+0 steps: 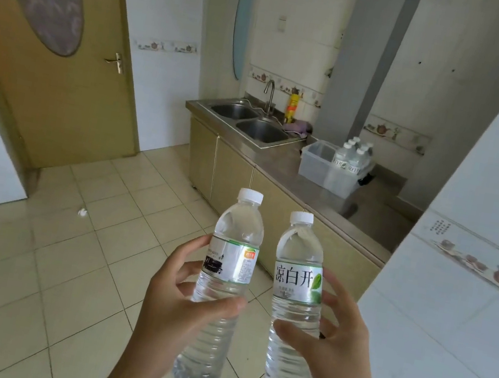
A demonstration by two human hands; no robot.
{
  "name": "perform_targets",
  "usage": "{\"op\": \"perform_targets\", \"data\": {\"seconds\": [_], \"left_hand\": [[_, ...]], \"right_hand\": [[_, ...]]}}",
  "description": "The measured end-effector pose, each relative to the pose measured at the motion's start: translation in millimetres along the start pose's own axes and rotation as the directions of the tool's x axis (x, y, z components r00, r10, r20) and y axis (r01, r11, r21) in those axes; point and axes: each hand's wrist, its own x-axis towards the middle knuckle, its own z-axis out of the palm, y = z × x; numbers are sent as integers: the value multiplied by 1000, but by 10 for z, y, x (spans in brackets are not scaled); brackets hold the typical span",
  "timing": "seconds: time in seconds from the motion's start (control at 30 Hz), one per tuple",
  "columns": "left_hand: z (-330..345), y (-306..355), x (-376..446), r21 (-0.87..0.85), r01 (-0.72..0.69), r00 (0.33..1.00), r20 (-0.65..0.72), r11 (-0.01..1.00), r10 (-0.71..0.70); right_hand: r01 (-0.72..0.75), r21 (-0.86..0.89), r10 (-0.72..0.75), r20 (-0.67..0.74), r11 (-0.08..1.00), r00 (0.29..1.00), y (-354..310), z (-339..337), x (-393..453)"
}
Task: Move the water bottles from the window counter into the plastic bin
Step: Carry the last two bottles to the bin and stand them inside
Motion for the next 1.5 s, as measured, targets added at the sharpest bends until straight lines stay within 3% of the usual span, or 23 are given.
{"op": "perform_targets", "data": {"seconds": [0.37, 0.73, 0.97, 1.37, 1.5], "left_hand": [[162, -104, 1970, 26, 5, 1000, -13, 1000, -5], [478, -171, 4299, 0, 36, 977, 211, 999, -35], [1119, -238, 5440, -10, 33, 942, 334, 999, -28], [2523, -375, 7052, -9, 51, 912, 409, 999, -42], [2982, -321, 7516, 3, 45, 905, 424, 999, -42]], "right_hand": [[-12, 20, 12, 27, 1000, 1000, 134, 552, 1962], [-24, 2, 24, -183, 1000, 983, 332, 1111, 3784], [-35, -46, 19, -310, 998, 951, 486, 964, 4807], [-30, 22, 36, -361, 999, 932, 879, 452, 6886], [-19, -31, 7, -365, 999, 931, 882, 246, 7415]]}}
